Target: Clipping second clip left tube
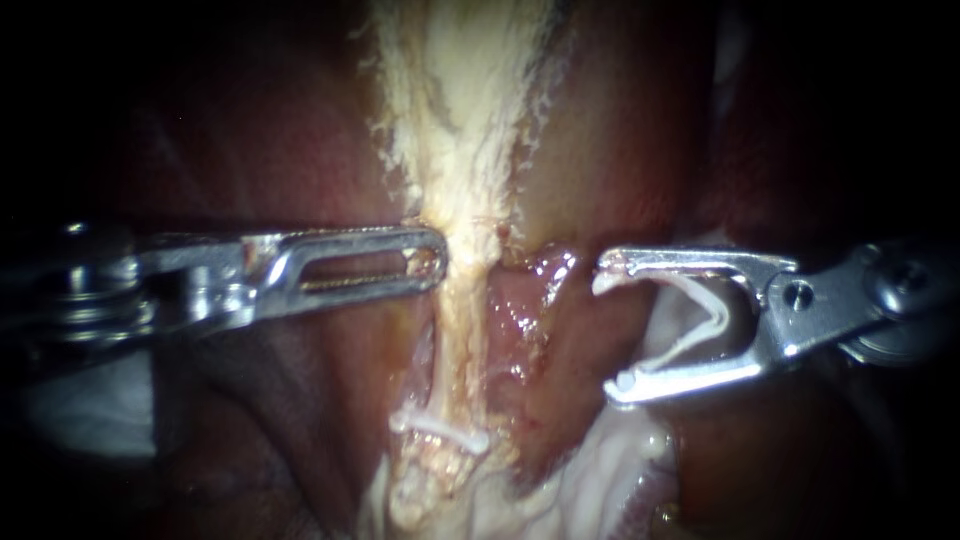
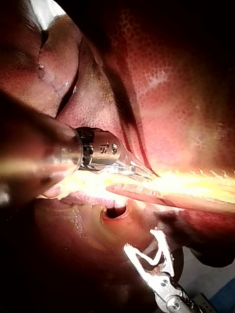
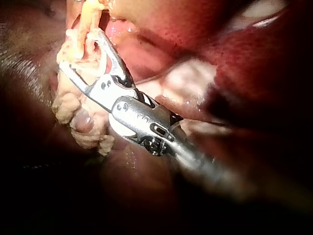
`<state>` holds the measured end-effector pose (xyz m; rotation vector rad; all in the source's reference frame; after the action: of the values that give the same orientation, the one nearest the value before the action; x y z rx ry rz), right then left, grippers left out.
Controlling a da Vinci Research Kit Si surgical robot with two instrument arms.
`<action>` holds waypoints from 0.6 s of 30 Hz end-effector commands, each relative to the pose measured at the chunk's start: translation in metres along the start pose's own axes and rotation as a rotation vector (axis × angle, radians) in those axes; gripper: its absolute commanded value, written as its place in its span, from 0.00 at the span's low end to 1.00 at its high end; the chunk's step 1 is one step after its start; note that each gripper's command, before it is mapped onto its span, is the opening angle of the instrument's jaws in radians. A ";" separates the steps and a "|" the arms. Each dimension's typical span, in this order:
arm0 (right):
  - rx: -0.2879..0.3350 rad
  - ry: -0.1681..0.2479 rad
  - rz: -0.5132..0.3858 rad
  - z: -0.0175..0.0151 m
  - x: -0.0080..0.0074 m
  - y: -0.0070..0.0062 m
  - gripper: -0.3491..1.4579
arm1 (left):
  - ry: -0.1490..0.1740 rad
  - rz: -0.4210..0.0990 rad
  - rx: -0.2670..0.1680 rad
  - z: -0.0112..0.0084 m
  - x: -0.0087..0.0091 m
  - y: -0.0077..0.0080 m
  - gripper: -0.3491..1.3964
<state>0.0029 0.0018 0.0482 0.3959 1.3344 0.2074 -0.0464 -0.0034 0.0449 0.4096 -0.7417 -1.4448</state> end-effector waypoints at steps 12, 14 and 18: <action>0.005 0.002 -0.003 0.0006 -0.0002 -0.0004 0.52 | 0.007 -0.008 -0.003 -0.0049 -0.0007 -0.0016 0.00; 0.006 0.003 -0.004 0.0009 -0.0003 -0.0005 0.52 | 0.005 -0.008 -0.014 -0.0063 -0.0009 -0.0016 0.00; 0.014 0.010 -0.008 0.0017 -0.0007 -0.0009 0.52 | -0.009 -0.012 -0.013 -0.0082 -0.0014 -0.0015 0.00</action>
<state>0.0046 0.0002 0.0489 0.4025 1.3476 0.1902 -0.0417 -0.0037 0.0375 0.3984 -0.7378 -1.4624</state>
